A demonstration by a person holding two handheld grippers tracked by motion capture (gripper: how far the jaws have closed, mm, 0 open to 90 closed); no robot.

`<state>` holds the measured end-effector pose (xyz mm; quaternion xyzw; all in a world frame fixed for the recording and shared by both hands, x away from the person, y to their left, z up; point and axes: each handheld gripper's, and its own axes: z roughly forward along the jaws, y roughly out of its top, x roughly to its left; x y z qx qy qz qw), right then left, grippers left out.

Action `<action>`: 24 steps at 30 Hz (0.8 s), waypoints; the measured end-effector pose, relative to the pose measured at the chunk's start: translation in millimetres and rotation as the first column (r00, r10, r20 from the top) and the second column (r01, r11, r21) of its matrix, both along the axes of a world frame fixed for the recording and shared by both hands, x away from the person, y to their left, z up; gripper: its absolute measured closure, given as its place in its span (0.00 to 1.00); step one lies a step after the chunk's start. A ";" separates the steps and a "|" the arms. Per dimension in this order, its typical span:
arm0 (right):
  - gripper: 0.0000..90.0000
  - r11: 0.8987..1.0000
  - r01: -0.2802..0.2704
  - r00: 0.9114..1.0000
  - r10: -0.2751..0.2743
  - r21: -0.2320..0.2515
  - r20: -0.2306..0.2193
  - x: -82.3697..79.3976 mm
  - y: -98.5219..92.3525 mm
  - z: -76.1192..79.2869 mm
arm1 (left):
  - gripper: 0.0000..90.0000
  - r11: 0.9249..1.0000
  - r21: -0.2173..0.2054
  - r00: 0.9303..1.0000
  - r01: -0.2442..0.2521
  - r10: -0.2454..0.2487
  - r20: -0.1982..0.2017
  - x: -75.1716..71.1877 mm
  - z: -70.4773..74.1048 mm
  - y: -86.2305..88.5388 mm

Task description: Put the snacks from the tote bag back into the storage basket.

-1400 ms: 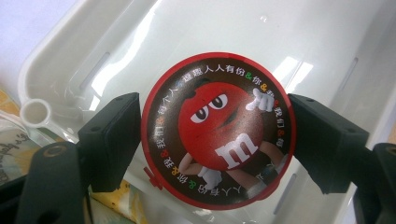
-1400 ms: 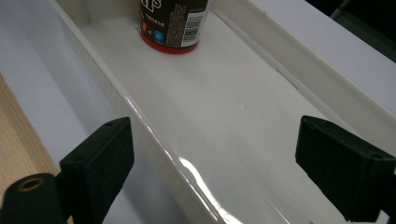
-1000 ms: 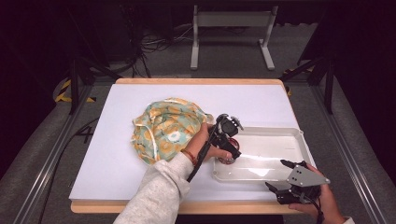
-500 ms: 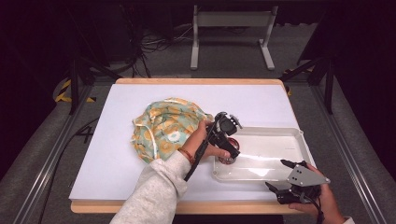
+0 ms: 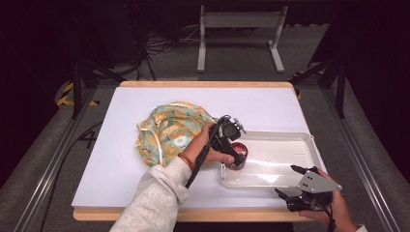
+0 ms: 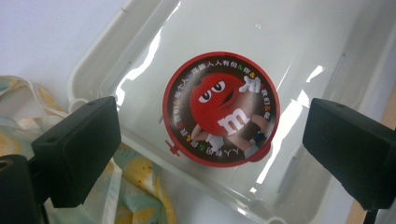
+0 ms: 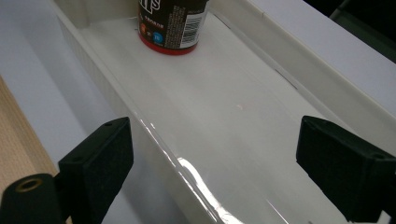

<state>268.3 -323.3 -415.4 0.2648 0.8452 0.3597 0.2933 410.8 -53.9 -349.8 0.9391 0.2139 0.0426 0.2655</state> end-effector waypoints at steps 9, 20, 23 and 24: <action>0.13 1.000 -0.001 1.000 0.001 -0.003 0.002 -0.5 0.5 0.3 | 0.06 1.000 0.014 0.999 0.009 -0.010 0.030 -1.4 2.7 15.2; 0.13 1.000 0.002 1.000 -0.002 -0.003 0.001 -0.1 0.5 0.2 | 0.07 1.000 0.015 0.998 0.018 -0.019 0.064 -3.0 4.6 33.5; 0.13 1.000 0.001 1.000 -0.001 -0.005 0.002 -0.1 0.6 0.2 | 0.07 1.000 0.024 0.997 0.016 -0.018 0.073 -3.6 5.2 37.7; 0.13 1.000 -0.001 1.000 0.001 -0.006 0.002 -0.2 0.6 0.2 | 0.07 1.000 0.019 0.997 0.014 -0.015 0.075 -3.9 5.0 39.1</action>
